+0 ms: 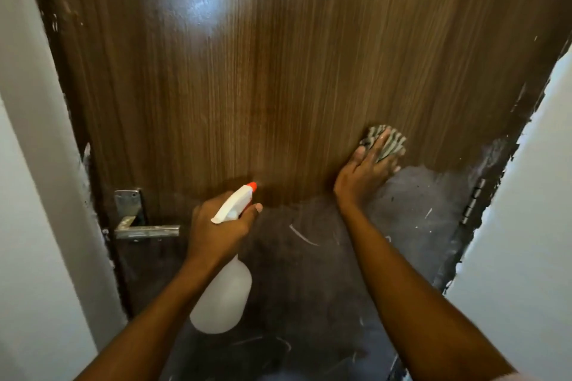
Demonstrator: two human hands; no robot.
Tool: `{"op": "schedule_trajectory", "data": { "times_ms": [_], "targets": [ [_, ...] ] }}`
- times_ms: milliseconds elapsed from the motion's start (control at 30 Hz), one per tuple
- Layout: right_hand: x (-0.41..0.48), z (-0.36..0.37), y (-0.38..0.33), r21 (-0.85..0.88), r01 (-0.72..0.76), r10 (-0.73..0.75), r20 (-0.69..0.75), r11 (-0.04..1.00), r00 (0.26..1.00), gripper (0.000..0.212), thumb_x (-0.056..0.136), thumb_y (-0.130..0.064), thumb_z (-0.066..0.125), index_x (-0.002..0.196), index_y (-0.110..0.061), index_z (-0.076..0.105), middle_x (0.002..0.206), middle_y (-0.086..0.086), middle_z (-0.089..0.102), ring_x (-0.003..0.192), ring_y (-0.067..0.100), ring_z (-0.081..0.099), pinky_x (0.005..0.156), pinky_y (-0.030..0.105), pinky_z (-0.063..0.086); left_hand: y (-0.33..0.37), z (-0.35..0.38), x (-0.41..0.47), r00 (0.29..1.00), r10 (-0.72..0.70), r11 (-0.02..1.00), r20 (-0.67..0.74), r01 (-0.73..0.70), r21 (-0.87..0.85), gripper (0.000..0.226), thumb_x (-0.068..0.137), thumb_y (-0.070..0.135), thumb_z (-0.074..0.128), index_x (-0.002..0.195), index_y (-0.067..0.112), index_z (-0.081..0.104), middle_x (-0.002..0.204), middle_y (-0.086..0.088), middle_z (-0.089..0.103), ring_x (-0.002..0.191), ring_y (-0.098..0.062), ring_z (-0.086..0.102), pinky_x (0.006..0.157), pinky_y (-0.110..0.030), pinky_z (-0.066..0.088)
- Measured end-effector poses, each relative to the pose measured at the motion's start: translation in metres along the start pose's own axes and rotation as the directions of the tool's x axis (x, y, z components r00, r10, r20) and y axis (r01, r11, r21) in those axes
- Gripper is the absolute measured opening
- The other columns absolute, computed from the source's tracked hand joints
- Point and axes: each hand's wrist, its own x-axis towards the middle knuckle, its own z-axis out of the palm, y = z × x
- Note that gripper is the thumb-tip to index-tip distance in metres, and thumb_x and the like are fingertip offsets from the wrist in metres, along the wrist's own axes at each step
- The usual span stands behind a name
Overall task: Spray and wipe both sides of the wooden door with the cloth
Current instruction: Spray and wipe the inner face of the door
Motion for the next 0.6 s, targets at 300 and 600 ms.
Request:
{"op": "schedule_trajectory", "data": {
  "times_ms": [300,600],
  "targets": [
    [-0.036,0.008,0.023,0.037,0.78,-0.771,0.186,0.625,0.609,0.044,0.105,-0.039,0.036,0.138,-0.02,0.057,0.154,0.013,0.039,0.147,0.036,0.024,0.123,0.048,0.002,-0.031,0.067,-0.015,0.993,0.042,0.999,0.112,-0.044,0.01,0.016,0.078,0.031,0.072,0.09,0.035,0.061,0.086,0.015,0.061,0.086,-0.009,0.061,0.078,-0.024,0.048],
    [0.056,-0.016,0.113,0.016,0.104,-0.104,-0.01,0.994,0.995,0.055,0.102,-0.042,0.034,0.154,-0.026,0.024,0.159,0.027,0.021,0.145,0.047,0.021,0.114,0.063,0.025,0.013,0.148,-0.026,0.989,-0.1,0.99,0.106,0.11,-0.093,0.056,0.08,0.031,0.066,0.128,0.009,0.047,0.12,-0.01,0.055,0.116,-0.029,0.053,0.101,-0.036,0.04]
  ]
}}
